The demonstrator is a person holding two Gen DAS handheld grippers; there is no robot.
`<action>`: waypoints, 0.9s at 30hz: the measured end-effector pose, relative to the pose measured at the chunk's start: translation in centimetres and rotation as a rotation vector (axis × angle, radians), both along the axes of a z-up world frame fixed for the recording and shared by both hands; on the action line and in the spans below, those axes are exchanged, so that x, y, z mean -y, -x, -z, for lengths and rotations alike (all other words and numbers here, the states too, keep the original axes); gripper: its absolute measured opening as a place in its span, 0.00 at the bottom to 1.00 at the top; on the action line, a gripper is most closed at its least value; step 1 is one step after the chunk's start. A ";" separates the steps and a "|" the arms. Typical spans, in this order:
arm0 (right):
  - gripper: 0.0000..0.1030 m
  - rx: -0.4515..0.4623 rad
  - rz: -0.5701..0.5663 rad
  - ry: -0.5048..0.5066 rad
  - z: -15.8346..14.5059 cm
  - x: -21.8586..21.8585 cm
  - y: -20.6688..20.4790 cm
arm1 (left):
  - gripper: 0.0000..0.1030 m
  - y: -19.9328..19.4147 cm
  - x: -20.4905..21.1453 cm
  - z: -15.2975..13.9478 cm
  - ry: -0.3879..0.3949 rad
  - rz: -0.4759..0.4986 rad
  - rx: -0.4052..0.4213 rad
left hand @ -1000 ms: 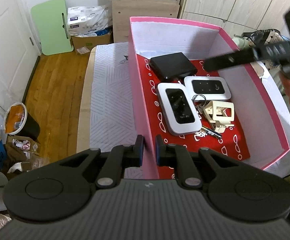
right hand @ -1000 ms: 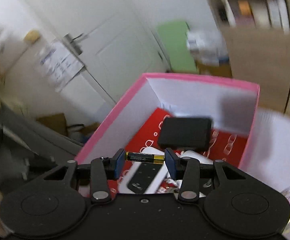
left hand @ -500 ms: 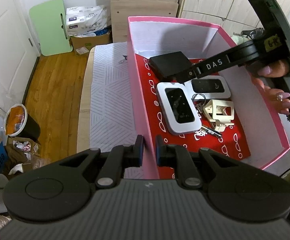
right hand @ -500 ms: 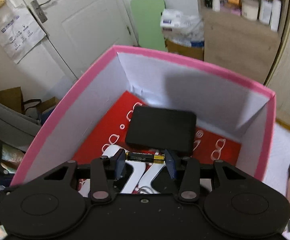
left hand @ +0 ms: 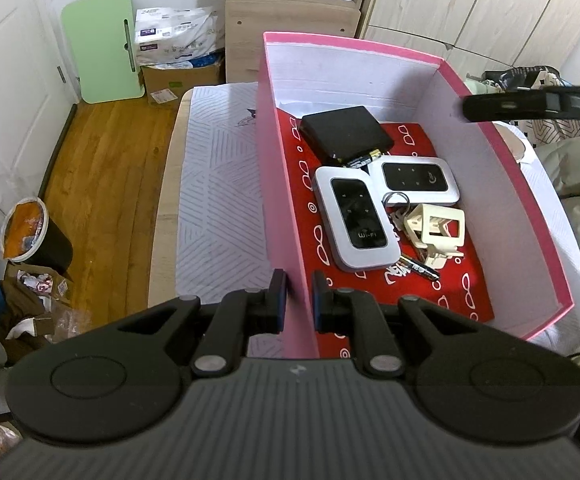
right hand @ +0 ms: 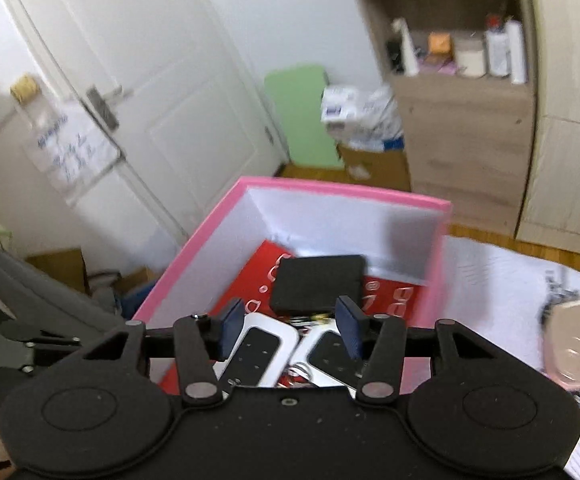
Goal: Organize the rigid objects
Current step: 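Carry the AA battery into the pink box and release it near the power bank, then return the right gripper to the table and grasp the yellow star keychain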
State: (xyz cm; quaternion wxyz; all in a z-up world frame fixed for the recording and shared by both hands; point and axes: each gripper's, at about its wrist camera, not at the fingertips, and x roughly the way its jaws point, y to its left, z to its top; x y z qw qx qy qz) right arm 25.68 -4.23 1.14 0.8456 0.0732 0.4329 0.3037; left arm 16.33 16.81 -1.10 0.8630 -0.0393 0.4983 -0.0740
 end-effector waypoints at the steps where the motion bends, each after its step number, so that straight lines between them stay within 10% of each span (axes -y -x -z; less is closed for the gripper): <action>1: 0.55 0.012 0.023 -0.005 -0.2 1.1 0.5 | 0.12 0.0 0.0 0.0 -0.001 -0.001 0.000; 14: 0.56 -0.002 0.298 0.003 2.8 12.6 4.9 | 0.11 0.1 0.3 -0.1 -0.022 -0.001 0.009; 27: 0.56 0.058 0.260 0.152 9.2 11.0 5.4 | 0.12 0.0 0.4 0.0 -0.027 -0.005 0.000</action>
